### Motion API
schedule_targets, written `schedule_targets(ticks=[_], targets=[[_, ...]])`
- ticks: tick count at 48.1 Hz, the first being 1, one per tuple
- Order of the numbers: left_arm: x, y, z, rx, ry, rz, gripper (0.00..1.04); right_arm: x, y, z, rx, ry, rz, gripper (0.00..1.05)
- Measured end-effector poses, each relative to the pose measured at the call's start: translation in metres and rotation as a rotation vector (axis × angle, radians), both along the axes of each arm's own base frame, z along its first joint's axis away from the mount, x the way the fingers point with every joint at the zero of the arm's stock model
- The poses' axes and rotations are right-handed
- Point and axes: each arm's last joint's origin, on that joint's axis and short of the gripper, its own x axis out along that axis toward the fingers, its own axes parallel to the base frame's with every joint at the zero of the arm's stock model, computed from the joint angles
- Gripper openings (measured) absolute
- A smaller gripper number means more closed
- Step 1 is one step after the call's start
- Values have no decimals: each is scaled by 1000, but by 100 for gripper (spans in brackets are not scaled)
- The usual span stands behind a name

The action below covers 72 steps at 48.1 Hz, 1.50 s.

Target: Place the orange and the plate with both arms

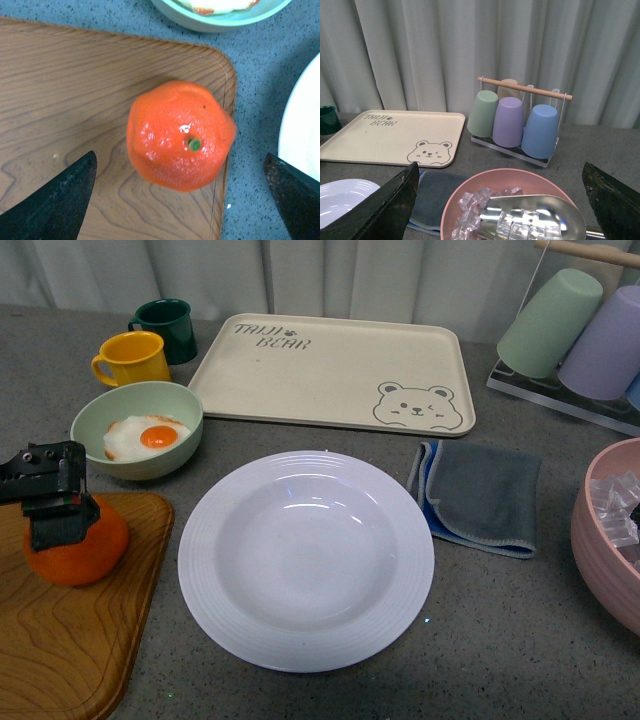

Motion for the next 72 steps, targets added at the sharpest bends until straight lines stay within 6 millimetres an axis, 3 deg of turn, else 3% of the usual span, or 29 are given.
schedule_targets(ticks=[12, 24, 35, 42, 47, 54, 65, 72], targets=[[19, -3, -6, 14, 44, -26, 98, 0, 0, 0, 0, 0, 0, 95], [23, -4, -26, 1, 132, -20, 98, 0, 0, 0, 0, 0, 0, 95], [28, -6, -23, -9, 122, -4, 60, 0, 0, 0, 0, 0, 0, 95], [30, -16, -9, -8, 84, -34, 55, 0, 0, 0, 0, 0, 0, 95], [31, -34, 7, -14, 42, -88, 54, 0, 0, 0, 0, 0, 0, 95], [31, -74, 24, -40, -15, -200, 54, 0, 0, 0, 0, 0, 0, 95], [26, -140, 3, -70, 17, -333, 53, 0, 0, 0, 0, 0, 0, 95], [31, -154, -7, -77, 30, -341, 53, 0, 0, 0, 0, 0, 0, 95]])
